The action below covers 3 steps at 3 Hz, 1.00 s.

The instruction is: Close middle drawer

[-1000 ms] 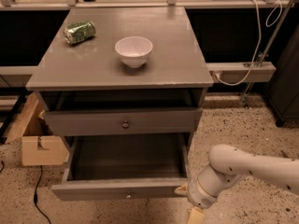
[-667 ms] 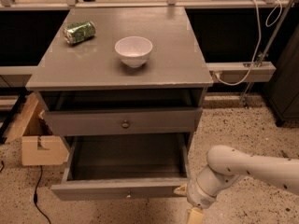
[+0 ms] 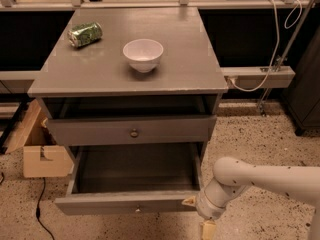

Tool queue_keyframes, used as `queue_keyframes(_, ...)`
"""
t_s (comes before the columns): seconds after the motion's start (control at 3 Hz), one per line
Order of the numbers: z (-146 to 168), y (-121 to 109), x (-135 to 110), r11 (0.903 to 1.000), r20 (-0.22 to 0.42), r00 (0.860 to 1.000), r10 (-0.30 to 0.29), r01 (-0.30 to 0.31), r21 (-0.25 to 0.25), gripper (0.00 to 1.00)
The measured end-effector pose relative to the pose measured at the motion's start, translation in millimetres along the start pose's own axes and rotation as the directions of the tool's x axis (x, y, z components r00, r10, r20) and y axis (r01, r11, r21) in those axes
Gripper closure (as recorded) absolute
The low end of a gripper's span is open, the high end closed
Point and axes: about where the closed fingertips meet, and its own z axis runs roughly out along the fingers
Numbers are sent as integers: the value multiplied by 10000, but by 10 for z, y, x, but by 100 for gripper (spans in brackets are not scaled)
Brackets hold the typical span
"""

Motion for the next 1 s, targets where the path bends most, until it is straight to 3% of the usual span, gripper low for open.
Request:
queue_keyframes(0.67,118,-355,84,9931,-52,9932,-1167,1168,142,42)
queue_keyframes(1.0,94,-513,107,9882,20,9910,-1340,1335,750,65)
